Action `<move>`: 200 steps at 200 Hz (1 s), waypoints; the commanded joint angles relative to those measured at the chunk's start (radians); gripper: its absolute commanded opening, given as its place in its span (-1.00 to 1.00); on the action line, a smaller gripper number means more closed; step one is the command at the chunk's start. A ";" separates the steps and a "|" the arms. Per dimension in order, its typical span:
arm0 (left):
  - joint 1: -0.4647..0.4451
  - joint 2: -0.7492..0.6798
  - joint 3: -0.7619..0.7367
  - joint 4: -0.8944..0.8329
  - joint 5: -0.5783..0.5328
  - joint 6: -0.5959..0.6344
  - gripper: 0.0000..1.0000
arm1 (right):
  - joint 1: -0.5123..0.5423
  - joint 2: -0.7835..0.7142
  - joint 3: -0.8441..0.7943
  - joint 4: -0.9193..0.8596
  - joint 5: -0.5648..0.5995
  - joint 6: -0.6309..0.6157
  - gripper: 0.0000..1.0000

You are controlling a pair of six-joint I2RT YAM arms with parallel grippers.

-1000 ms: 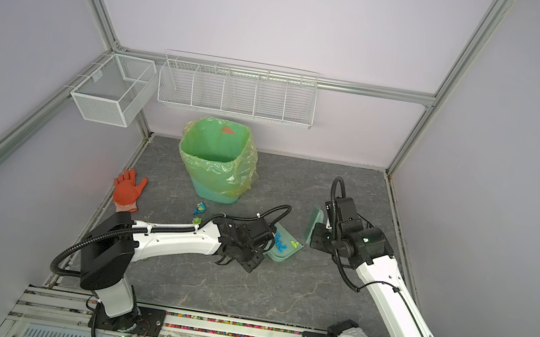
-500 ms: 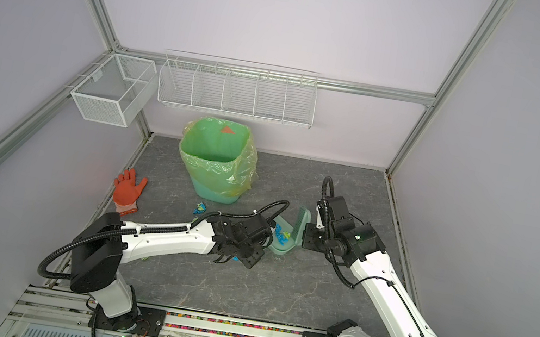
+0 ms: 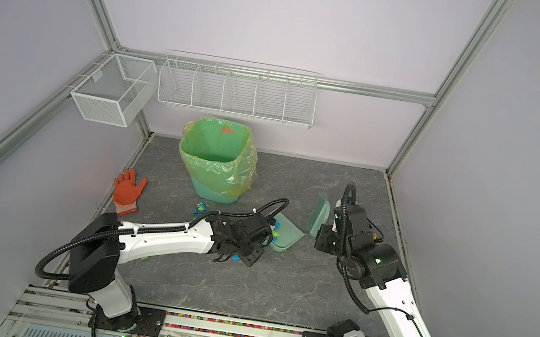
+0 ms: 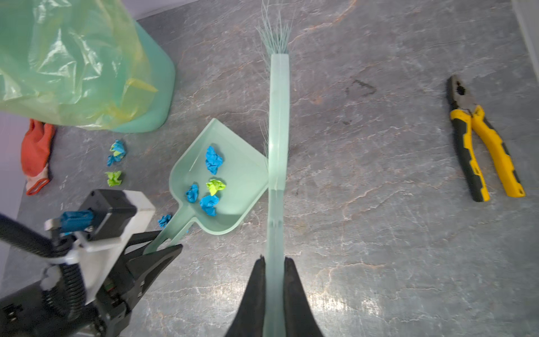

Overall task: Sweep away the paper scraps from the table
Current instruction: 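Sweep scraps into the dustpan with the right-held brush while left holds it, then lift the dustpan toward the green bin with left gripper while right withdraws brush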

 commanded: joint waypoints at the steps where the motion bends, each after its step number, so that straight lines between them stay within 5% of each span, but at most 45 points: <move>1: 0.003 -0.050 0.049 -0.020 -0.033 0.006 -1.00 | -0.023 -0.016 -0.034 -0.040 0.061 0.042 -0.86; 82: 0.003 -0.075 0.206 -0.154 -0.045 0.011 -1.00 | -0.128 0.001 -0.126 0.056 -0.038 0.065 -0.87; 200: 0.038 -0.168 0.312 -0.149 -0.008 0.020 -1.00 | -0.136 0.030 -0.271 0.170 -0.121 0.109 -0.86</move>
